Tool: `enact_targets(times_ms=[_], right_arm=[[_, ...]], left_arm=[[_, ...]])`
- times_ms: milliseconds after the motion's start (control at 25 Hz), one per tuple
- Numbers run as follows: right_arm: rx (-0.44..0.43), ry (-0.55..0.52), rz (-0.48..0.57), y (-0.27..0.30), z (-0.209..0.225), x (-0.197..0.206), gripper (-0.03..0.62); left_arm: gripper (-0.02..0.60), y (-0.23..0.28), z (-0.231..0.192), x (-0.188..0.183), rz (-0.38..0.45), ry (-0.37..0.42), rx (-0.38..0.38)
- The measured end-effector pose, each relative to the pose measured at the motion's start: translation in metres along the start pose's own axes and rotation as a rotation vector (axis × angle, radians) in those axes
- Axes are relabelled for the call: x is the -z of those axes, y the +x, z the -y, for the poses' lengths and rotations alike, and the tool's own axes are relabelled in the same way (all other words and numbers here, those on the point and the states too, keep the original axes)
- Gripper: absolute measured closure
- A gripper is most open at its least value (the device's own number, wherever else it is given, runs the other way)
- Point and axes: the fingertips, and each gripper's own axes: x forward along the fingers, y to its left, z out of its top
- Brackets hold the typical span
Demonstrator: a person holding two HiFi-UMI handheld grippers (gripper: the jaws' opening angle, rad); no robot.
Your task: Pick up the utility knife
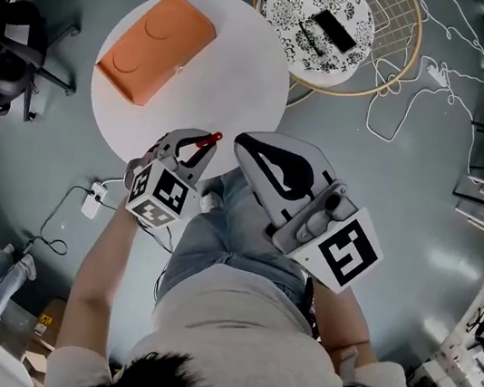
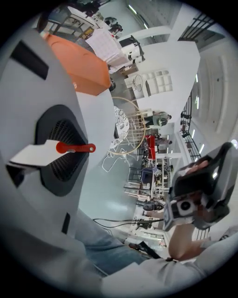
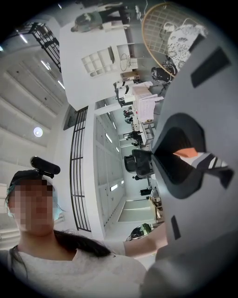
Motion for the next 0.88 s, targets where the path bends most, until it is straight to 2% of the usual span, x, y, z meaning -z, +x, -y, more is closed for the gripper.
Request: enact_targets(times_ms=[360,680,880], right_arm=[[-0.062,-0.064,0.011,0.008,-0.035,-0.018,0.586],[-0.116,-0.117,0.024,0.015,-0.076,-0.027,0.586],[-0.153,-0.143,0.038,0.015,-0.100,-0.036,0.586]], left_arm=[[0.528,-0.089,-0.017,-0.059,0.271,-0.097,-0.197],[0.528,-0.176,-0.018,-0.094,0.477,-0.104,-0.337],[0.528,-0.220,-0.006,-0.110,0.564,-0.109,-0.384]])
